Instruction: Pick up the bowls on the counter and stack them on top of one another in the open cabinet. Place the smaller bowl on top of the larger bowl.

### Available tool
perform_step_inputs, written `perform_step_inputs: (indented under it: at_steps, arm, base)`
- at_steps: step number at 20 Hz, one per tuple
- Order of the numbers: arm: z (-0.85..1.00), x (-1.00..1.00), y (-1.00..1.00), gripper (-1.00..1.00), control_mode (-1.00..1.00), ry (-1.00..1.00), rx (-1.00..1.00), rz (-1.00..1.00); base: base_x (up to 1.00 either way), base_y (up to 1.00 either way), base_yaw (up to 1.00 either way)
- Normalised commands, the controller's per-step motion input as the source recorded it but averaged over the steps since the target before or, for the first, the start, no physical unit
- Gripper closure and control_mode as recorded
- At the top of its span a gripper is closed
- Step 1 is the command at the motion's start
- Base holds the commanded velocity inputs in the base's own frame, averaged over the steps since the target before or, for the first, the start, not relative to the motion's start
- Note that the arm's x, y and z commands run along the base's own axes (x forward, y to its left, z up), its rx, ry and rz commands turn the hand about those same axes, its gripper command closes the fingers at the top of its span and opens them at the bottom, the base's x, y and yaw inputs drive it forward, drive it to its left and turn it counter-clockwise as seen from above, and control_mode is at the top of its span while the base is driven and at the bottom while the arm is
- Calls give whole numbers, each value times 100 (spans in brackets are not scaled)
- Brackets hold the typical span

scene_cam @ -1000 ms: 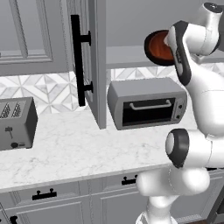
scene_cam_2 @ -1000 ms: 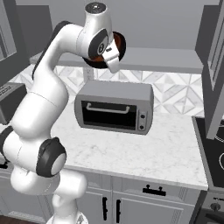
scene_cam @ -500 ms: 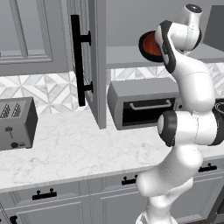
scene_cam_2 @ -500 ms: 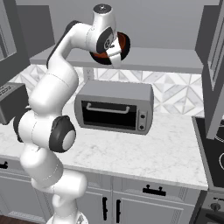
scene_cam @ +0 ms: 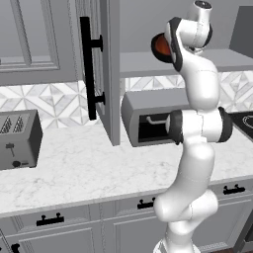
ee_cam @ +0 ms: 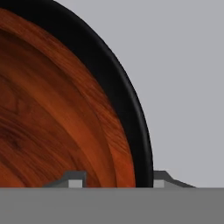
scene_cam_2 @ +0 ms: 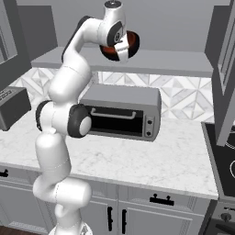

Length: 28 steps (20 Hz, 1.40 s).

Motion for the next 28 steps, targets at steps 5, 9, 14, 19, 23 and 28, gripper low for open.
perform_step_inputs:
  at_steps: [5,9,14,19,23,28]
  arm:
    - [-3,-12,-3,-100,-100,-6,0,0]
    - [-26,-74,-21,-100,-100,-19,1,-2]
    - [-97,-100,-56,-100,-100,-45,9,-4]
    - [-100,-100,-61,-100,-100,-41,2,0]
    - [-100,-100,-65,-100,-100,-27,0,0]
    - [-100,-100,-75,-100,-100,-19,0,0]
  base:
    - [0,0,0]
    - [0,0,0]
    - [0,0,0]
    - [0,0,0]
    - [0,0,0]
    - [0,0,0]
